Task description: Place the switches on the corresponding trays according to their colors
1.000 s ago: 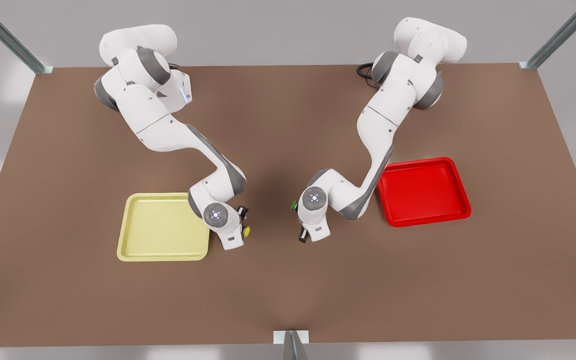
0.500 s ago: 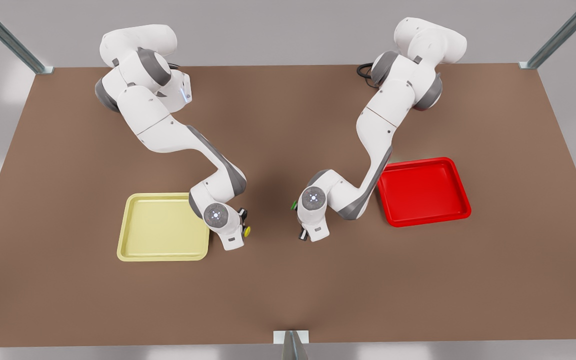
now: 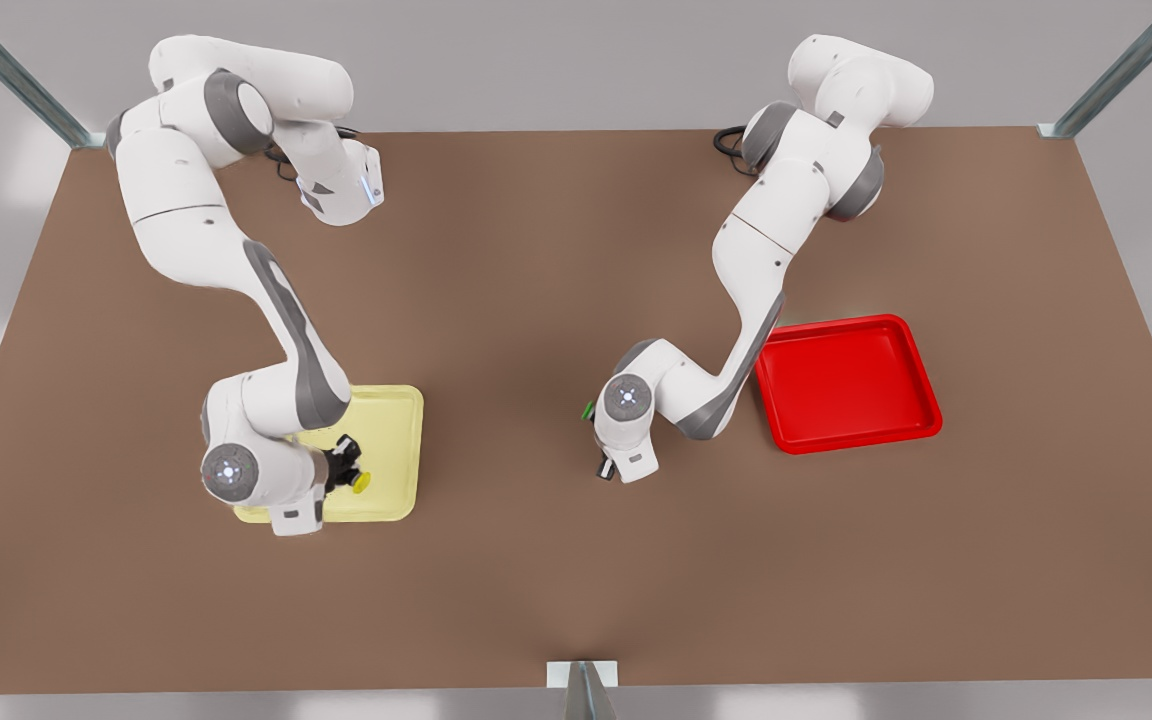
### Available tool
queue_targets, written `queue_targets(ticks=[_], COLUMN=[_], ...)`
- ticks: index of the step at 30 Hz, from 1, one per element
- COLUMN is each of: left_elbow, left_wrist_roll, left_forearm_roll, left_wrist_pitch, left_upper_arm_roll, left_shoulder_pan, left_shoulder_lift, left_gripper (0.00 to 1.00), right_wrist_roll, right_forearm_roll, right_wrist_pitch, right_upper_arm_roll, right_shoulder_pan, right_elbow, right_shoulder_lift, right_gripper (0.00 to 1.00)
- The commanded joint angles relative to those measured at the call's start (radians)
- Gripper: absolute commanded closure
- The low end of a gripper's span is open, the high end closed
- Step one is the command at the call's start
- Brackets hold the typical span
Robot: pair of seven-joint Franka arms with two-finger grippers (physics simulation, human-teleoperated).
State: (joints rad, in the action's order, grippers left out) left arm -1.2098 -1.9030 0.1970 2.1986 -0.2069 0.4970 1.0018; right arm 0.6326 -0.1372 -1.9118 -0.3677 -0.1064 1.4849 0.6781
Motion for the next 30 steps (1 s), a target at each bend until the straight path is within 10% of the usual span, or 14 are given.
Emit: queue_targets(ticks=[1, 2, 9, 19, 26, 27, 28, 30], left_elbow=[0.000, 0.000, -0.028, -0.902, -0.955, -0.988, -1.007, -1.031], left_wrist_roll=[-0.002, -0.004, 0.058, 0.565, 0.723, 0.768, 0.785, 0.825], left_forearm_roll=[0.041, 0.041, 0.041, 0.025, 0.025, 0.027, 0.025, 0.027], left_wrist_pitch=[0.006, 0.006, -0.080, 0.067, 0.127, 0.129, 0.125, 0.121], left_upper_arm_roll=[0.001, 0.001, 0.001, 0.000, 0.078, 0.104, 0.106, 0.106], left_shoulder_pan=[0.000, -0.002, -0.052, -0.347, -0.407, -0.407, -0.407, -0.407], left_shoulder_lift=[0.000, 0.000, -0.109, -0.698, -0.698, -0.730, -0.747, -0.775], left_gripper=[0.49, 0.49, 0.50, 0.50, 0.48, 0.39, 0.00, 0.00], right_wrist_roll=[-0.001, 0.002, 0.002, -0.005, 0.001, 0.001, 0.001, 0.001], right_forearm_roll=[0.001, 0.001, 0.001, 0.001, 0.001, 0.001, 0.001, 0.001], right_wrist_pitch=[-0.001, -0.003, 0.011, 0.042, 0.040, 0.040, 0.040, 0.040], right_upper_arm_roll=[0.000, -0.002, -0.002, -0.004, -0.004, -0.004, -0.004, -0.004], right_shoulder_pan=[-0.001, -0.009, -0.009, 0.004, 0.004, 0.004, 0.002, 0.002], right_elbow=[0.024, 0.032, 0.044, 0.035, 0.035, 0.037, 0.037, 0.037], right_shoulder_lift=[-0.015, -0.015, -0.058, -0.094, -0.092, -0.092, -0.092, -0.092], right_gripper=[0.40, 0.00, 0.00, 0.00, 0.00, 0.00, 0.00, 0.00])
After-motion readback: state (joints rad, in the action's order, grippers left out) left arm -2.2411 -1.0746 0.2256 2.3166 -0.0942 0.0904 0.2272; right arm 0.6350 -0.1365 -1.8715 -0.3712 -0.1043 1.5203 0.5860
